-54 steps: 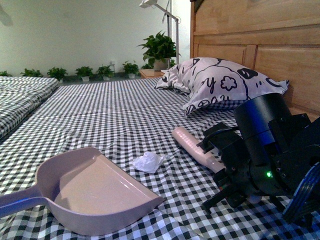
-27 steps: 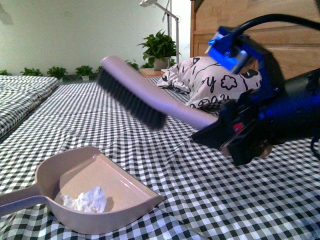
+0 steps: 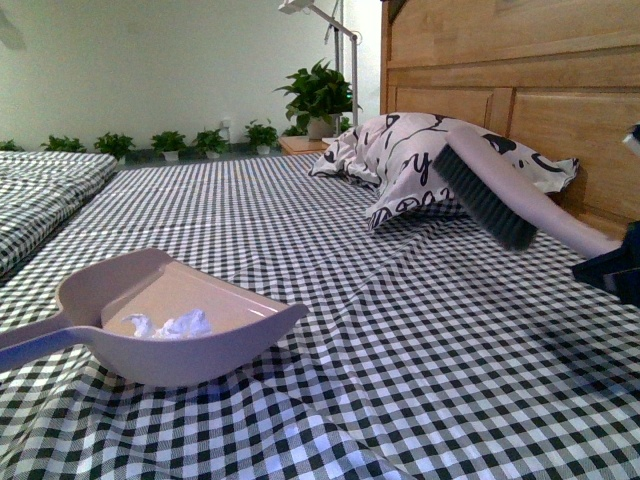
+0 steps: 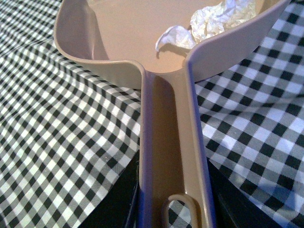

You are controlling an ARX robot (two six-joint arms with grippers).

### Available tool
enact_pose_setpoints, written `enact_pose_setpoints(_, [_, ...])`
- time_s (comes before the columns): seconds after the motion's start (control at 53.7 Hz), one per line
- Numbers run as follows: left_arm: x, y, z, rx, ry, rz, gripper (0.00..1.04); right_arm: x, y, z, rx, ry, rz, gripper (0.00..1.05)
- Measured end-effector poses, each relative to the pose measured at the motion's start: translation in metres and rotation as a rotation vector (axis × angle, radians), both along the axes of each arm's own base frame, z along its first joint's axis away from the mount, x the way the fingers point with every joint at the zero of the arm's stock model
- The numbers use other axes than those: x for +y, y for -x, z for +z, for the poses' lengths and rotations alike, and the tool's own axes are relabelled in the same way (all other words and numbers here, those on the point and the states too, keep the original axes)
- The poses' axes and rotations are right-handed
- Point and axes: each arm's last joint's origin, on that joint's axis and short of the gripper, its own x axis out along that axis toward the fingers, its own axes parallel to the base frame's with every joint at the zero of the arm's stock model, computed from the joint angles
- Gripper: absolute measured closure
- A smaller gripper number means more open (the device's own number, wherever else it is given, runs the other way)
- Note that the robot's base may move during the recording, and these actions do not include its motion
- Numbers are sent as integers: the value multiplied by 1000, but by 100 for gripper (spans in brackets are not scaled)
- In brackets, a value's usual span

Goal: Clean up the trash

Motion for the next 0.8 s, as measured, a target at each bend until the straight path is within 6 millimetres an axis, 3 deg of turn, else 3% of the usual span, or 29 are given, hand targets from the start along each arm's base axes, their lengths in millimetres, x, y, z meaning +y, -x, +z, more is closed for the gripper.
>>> enact_pose_setpoints(0.093, [0, 1, 9, -17, 33, 39, 77, -19, 10, 12, -39, -12, -45, 85])
enact_pose_setpoints(0.428, [-9, 8, 42, -224, 68, 265, 77, -46, 54, 60, -182, -119, -89, 85])
enact_pose_setpoints(0.596, [-18, 28, 61, -356, 104, 440, 77, -52, 85, 83, -239, -200, -58, 85])
enact_pose_setpoints(0.801, [-32, 70, 76, -446, 130, 576, 77, -53, 128, 109, -324, -292, -15, 85])
